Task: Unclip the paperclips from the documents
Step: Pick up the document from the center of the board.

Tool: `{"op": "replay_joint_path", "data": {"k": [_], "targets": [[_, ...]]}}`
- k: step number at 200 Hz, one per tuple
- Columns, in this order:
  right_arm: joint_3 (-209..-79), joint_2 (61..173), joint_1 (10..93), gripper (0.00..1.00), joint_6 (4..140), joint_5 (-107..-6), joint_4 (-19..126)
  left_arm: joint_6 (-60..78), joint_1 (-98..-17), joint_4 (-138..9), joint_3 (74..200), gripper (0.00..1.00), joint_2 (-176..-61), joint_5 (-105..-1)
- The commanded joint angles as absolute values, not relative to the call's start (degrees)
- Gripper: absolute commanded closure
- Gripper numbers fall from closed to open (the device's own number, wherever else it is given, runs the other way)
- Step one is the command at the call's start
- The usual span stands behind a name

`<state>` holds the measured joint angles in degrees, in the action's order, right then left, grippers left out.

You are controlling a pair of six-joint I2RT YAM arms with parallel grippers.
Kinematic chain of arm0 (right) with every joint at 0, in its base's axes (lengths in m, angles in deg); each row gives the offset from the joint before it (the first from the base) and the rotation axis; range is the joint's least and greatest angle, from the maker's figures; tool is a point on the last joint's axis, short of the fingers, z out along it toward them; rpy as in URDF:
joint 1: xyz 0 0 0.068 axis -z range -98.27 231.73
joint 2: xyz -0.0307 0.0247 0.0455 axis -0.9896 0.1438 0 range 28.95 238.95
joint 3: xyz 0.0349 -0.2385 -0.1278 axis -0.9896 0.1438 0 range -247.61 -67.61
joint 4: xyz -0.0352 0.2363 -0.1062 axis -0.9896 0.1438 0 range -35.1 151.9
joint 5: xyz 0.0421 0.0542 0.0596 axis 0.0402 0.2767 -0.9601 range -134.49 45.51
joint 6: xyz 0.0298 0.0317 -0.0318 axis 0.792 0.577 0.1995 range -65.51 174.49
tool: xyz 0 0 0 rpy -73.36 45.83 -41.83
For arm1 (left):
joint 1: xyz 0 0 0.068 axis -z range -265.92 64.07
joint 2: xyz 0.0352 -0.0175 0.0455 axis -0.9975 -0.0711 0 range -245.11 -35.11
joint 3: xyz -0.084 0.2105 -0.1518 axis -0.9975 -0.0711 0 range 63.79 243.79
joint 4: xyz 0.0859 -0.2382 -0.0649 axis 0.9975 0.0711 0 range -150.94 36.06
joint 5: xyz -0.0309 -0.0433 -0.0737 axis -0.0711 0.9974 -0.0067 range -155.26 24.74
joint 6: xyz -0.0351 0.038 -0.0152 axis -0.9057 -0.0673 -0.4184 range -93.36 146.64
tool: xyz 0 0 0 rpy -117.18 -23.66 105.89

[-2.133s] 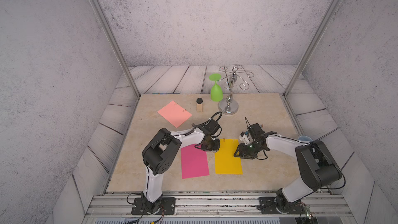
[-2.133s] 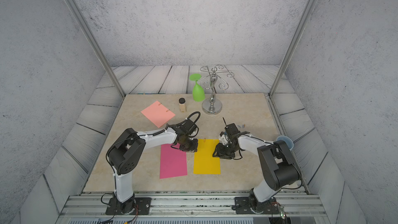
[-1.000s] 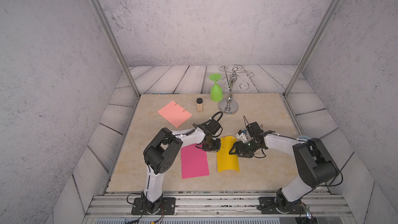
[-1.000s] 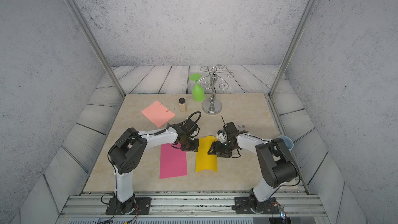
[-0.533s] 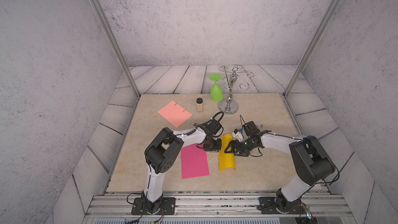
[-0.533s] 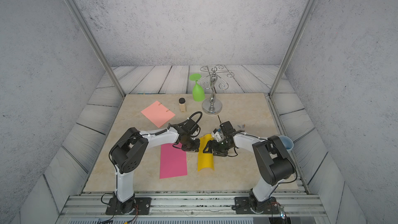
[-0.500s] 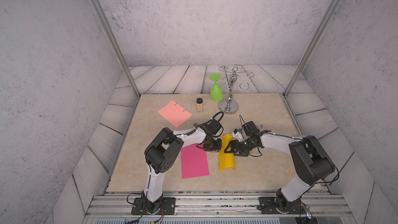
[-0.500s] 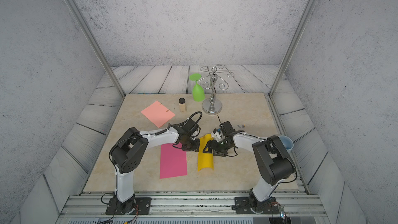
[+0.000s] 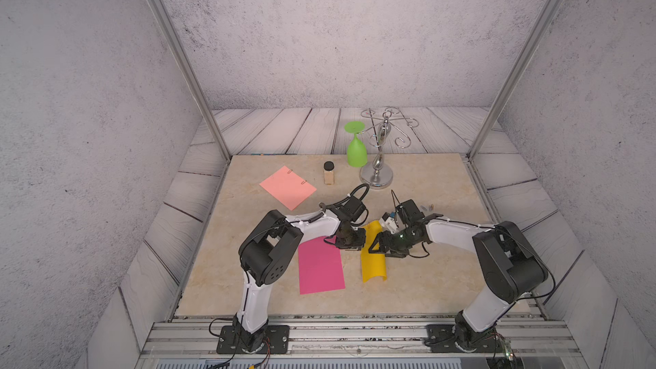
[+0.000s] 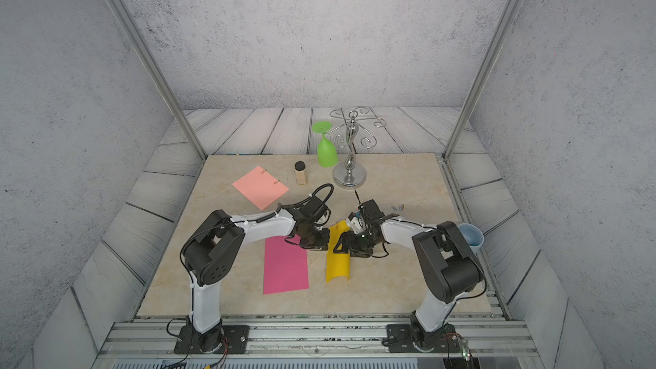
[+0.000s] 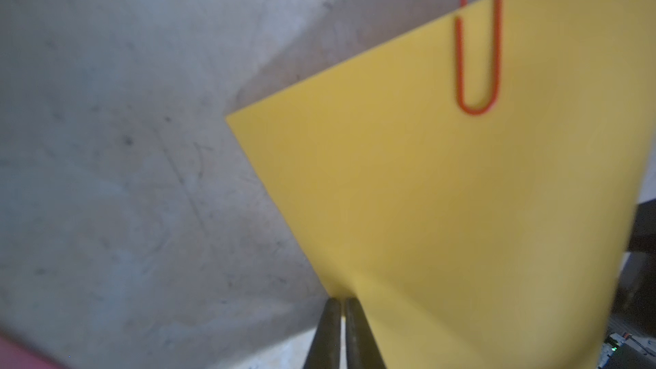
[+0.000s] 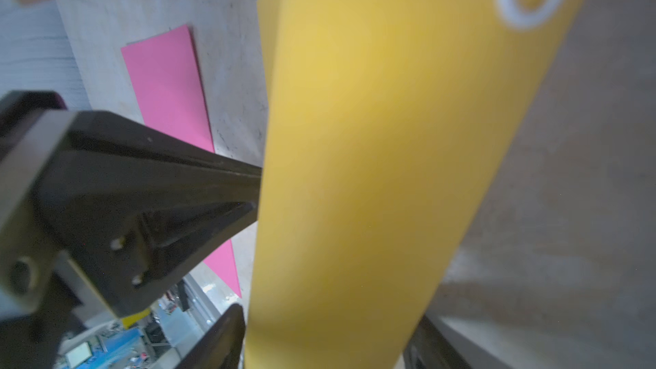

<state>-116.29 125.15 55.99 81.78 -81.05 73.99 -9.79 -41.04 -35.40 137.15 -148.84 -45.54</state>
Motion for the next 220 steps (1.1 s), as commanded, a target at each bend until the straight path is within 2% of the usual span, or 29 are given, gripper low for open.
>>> {"op": "replay_joint_path", "data": {"k": [1,21,53,98,120,141,180,220], "targets": [[-116.10,126.48,55.63,0.39,82.08,-78.50,76.26,-9.86,-40.49,-34.20,137.15,0.89,-150.61,-46.12],[-116.30,125.61,55.66,0.47,82.07,-78.79,76.47,-9.80,-40.49,-34.37,136.84,0.89,-150.02,-46.37],[-116.83,123.26,55.85,0.55,82.00,-79.65,77.25,-9.59,-40.79,-34.42,135.89,0.89,-147.94,-47.18],[-117.17,119.17,57.26,0.62,82.70,-82.59,77.46,-8.99,-42.34,-33.86,134.81,0.86,-141.50,-48.71],[-117.09,116.92,59.11,0.63,82.87,-84.65,77.57,-8.62,-43.57,-35.26,133.31,0.78,-136.61,-49.31],[-116.91,114.81,61.25,0.64,82.70,-86.63,77.66,-8.67,-45.27,-37.88,131.02,0.65,-132.15,-48.95],[-116.92,111.04,63.89,0.64,83.72,-92.04,75.63,-10.14,-48.63,-50.54,124.30,0.45,-125.99,-40.56],[-116.93,108.04,63.96,0.64,87.83,-97.31,70.08,-13.79,-50.63,-61.85,121.31,0.40,-125.67,-32.14]]}}
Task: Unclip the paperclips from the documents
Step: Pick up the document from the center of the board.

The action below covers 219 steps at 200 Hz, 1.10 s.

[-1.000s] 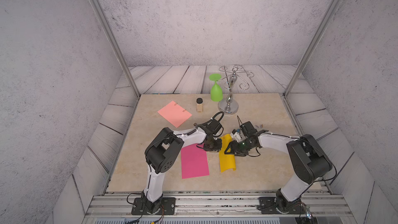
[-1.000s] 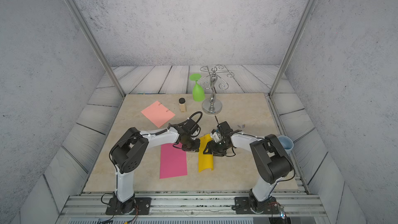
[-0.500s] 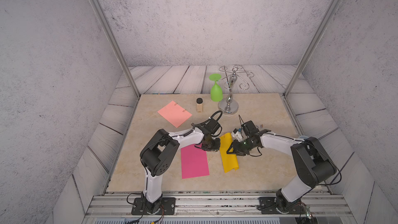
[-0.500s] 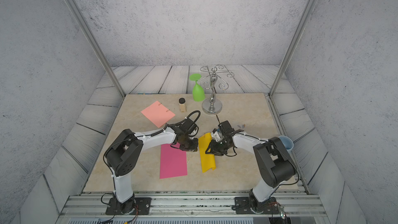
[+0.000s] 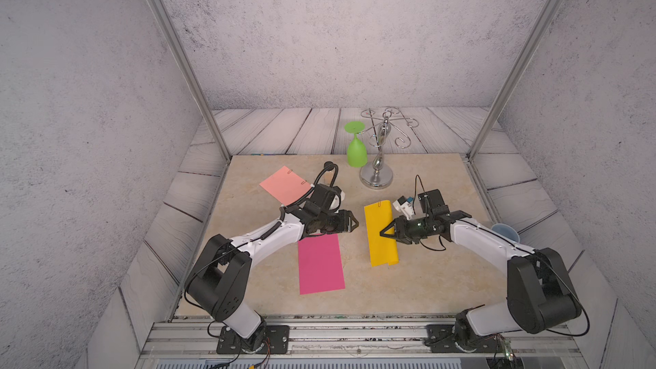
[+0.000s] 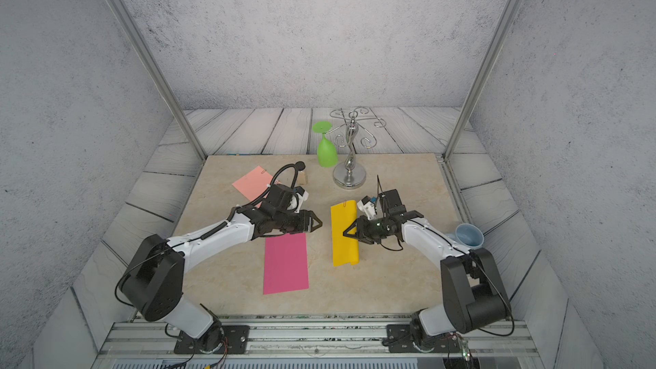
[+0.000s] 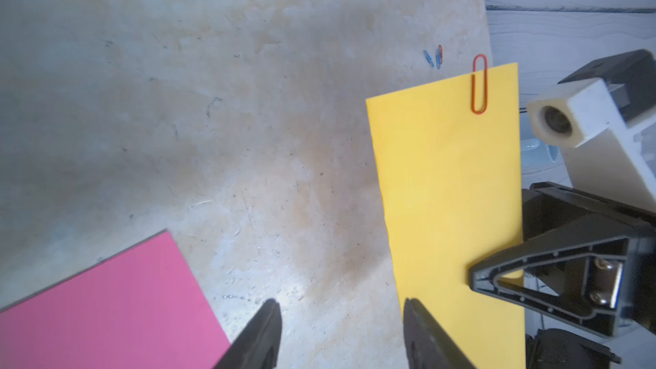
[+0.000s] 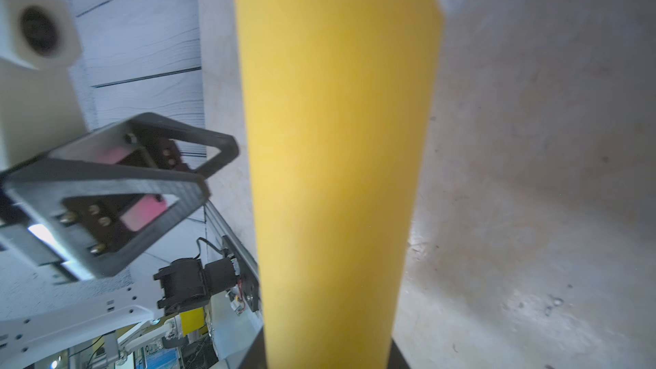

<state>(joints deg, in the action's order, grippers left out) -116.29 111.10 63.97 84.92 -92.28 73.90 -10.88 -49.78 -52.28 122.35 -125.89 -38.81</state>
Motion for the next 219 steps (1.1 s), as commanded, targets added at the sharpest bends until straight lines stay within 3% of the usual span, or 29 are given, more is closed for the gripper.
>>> {"op": "replay_joint_path", "data": {"k": [1,50,131,219], "targets": [[-116.97,108.00,63.92,0.64,87.90,-97.40,69.91,-13.92,-50.66,-62.14,121.29,0.40,-125.70,-32.00],[-116.07,107.61,63.71,0.64,90.09,-99.73,66.57,-19.43,-51.38,-73.93,119.60,0.39,-126.91,-27.25],[-115.74,108.35,61.49,0.65,91.25,-103.10,62.66,-22.12,-51.38,-80.79,120.13,0.38,-128.55,-23.63],[-115.62,110.24,61.10,0.66,88.64,-102.41,65.59,-20.57,-51.61,-80.22,119.77,0.61,-125.93,-23.87]]}}
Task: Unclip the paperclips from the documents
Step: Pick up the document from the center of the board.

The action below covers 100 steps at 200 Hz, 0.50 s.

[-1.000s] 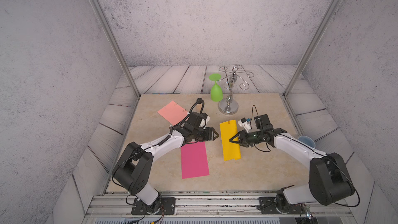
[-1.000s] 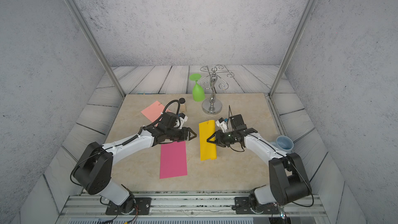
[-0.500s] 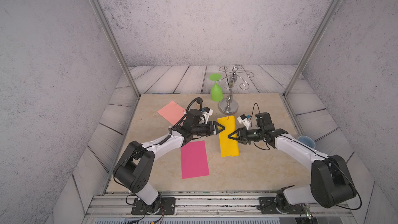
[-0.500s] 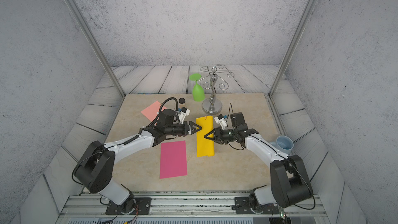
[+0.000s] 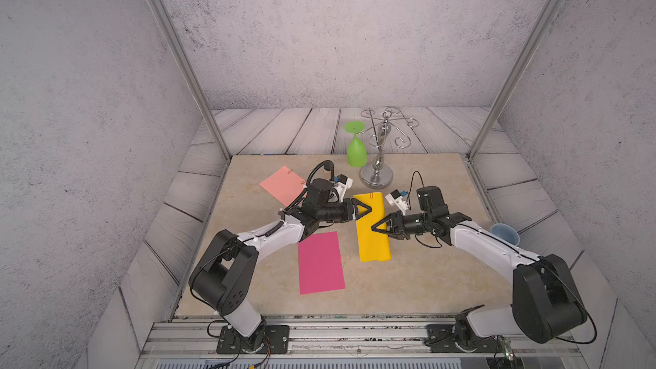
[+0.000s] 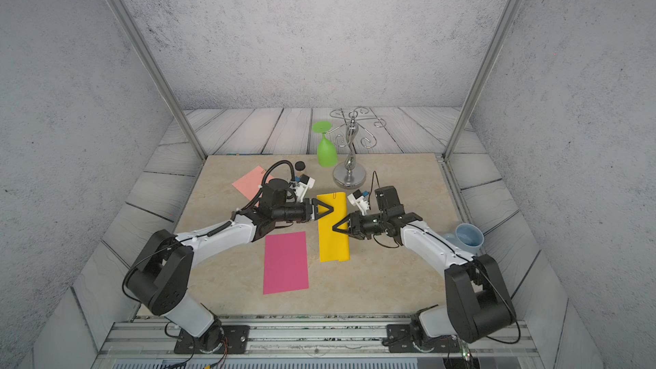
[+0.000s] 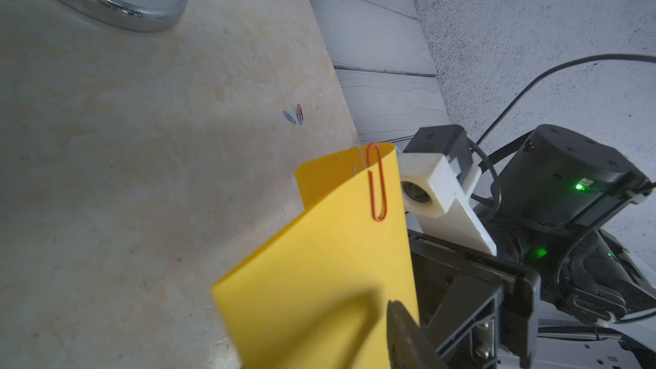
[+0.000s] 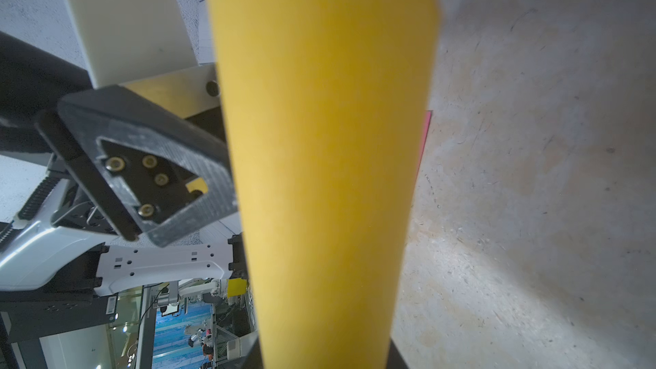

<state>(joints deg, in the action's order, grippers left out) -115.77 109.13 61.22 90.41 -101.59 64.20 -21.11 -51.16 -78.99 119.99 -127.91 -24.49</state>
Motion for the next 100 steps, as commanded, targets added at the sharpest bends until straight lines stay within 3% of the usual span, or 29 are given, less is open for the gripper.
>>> {"op": "replay_joint_path", "data": {"k": [1,100], "targets": [[-115.65,110.29,61.09,0.66,88.53,-102.41,65.69,-20.61,-51.63,-80.25,119.73,0.61,-125.91,-23.82],[-117.54,111.64,58.71,0.66,88.18,-104.96,65.34,-21.82,-51.74,-84.84,119.07,0.74,-126.07,-21.93]]}}
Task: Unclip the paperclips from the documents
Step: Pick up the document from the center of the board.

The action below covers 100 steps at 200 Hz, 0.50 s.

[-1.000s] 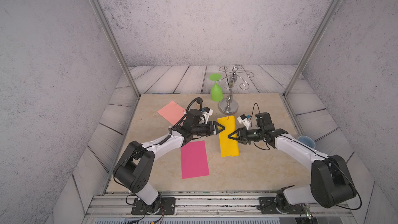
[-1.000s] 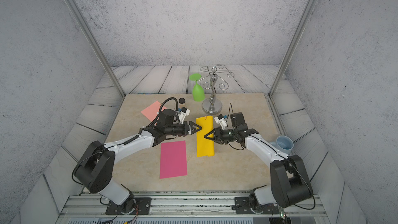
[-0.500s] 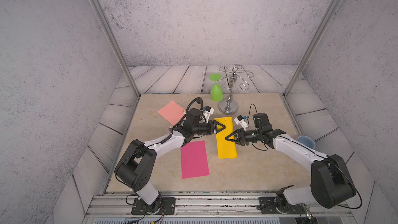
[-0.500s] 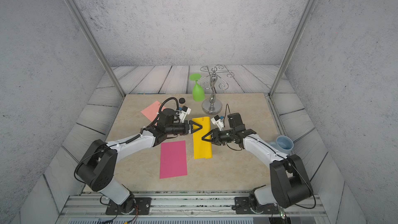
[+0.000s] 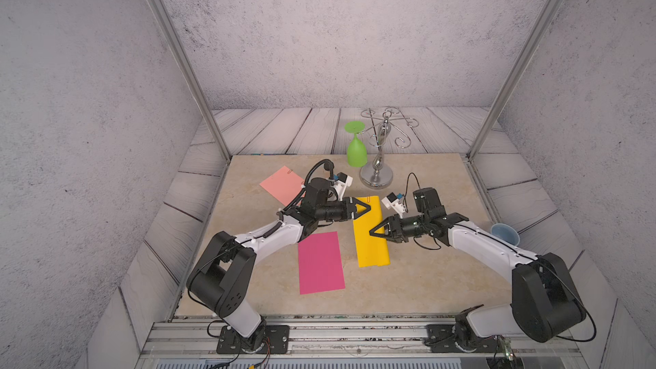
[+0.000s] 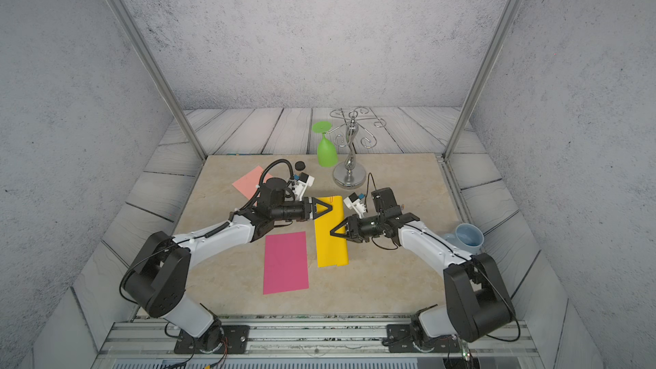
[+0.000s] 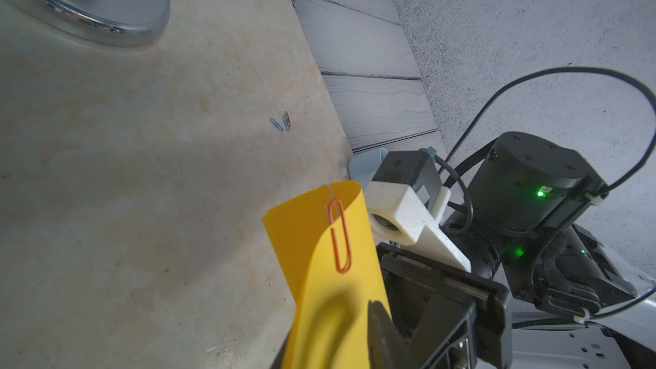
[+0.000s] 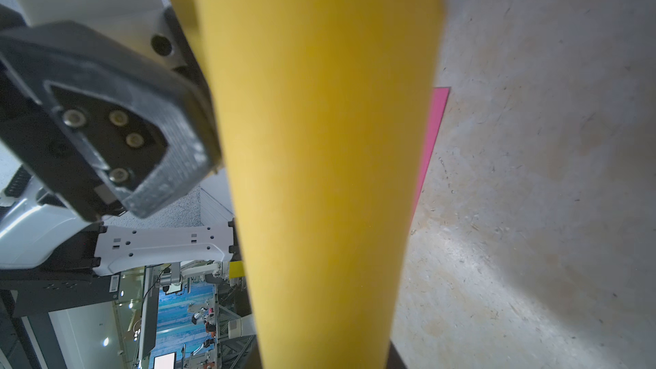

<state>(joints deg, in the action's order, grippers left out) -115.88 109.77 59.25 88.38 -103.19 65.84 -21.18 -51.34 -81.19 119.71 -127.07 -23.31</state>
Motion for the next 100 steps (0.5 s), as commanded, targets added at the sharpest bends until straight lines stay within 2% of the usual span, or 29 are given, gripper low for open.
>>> {"op": "replay_joint_path", "data": {"k": [1,100], "targets": [[-117.62,111.65,58.66,0.66,88.21,-104.96,65.35,-21.81,-51.74,-84.89,119.03,0.75,-126.08,-21.93],[-118.30,112.53,58.68,0.63,88.08,-103.34,65.79,-20.98,-51.74,-84.16,118.37,0.96,-124.77,-22.52]]}}
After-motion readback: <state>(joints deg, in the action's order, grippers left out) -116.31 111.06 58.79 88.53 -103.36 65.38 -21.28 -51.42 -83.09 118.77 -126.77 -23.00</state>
